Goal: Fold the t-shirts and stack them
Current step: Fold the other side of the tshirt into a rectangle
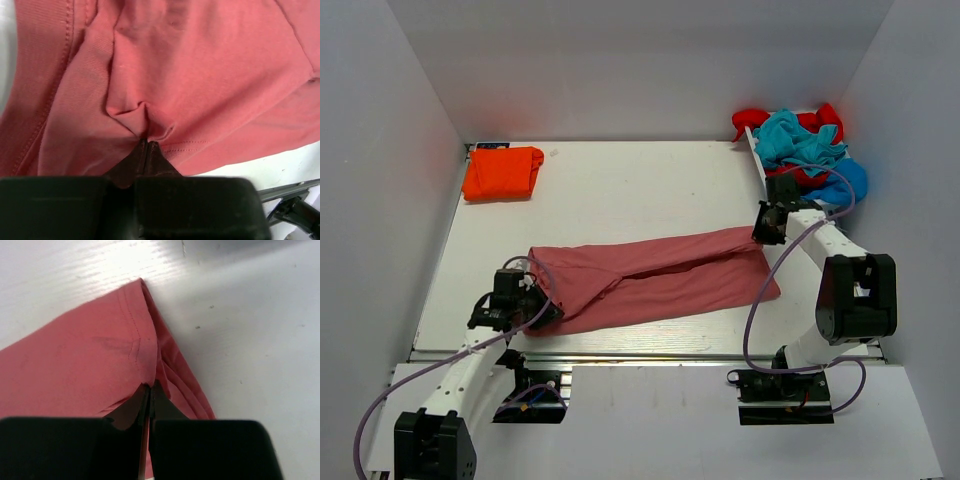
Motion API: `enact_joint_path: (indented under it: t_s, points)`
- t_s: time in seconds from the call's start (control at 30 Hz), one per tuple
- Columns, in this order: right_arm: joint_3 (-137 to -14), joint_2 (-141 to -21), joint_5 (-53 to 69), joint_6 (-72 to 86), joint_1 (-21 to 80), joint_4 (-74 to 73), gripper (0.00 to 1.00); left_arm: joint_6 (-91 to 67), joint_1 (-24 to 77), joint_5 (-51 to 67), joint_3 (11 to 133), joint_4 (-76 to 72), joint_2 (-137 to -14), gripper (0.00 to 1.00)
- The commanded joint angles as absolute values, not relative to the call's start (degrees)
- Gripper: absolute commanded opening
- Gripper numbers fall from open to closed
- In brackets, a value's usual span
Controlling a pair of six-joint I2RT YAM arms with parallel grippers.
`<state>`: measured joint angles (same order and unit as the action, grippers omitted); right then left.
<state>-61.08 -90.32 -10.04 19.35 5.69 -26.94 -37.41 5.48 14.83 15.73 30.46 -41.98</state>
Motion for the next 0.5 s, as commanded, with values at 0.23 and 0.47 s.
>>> enact_joint_path:
  t_s: [0.23, 0.47]
  points:
    - [-59.41, -91.76, -18.63, 22.32, 5.19, -27.59, 0.55, -38.14, 5.62, 14.50, 18.88, 33.22, -43.07, 0.85]
    - [-64.16, -84.91, -16.01, 20.13, 5.71, -29.71, 0.90, -36.66, 5.62, 5.99, 31.36, 38.58, -41.48, 1.00]
